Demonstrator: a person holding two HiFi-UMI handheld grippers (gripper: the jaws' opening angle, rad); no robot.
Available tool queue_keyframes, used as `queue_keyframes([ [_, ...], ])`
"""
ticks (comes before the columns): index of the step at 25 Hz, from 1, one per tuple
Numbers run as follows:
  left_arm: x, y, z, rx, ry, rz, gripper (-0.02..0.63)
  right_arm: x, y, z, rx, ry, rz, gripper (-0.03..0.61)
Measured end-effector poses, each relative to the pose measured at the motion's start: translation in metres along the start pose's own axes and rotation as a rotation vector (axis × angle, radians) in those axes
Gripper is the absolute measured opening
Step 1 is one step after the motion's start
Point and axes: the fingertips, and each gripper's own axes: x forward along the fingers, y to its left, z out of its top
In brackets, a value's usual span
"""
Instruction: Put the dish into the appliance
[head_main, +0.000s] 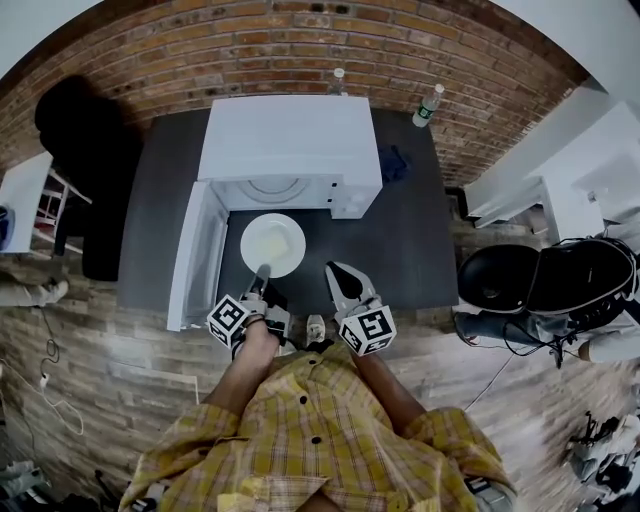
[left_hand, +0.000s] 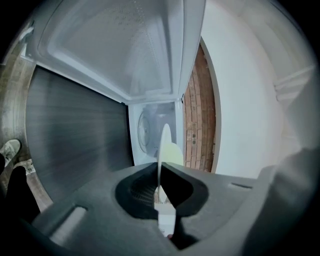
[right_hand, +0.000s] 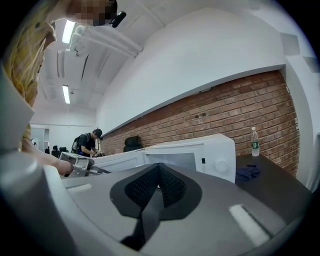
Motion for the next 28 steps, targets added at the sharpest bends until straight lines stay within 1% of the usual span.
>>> queue_keyframes([
  [9,0.040,0.011,0.003,0.006,-0.032,0.014,0.006,0.007,-0.024,-0.001,0.014,0.012,0.005,0.003],
  [14,0.060,0.018,0.004,0.003,-0.050,0.016,0.006,0.012,-0.029,0.000,0.017,0.010,0.029,0.003],
  [20,0.089,0.031,0.013,-0.003,-0.076,0.018,0.006,0.018,-0.036,-0.001,0.012,0.015,0.039,0.003],
  [28,0.119,0.039,0.025,-0.015,-0.116,0.031,0.006,0.024,-0.048,0.000,0.012,0.022,0.029,0.003],
])
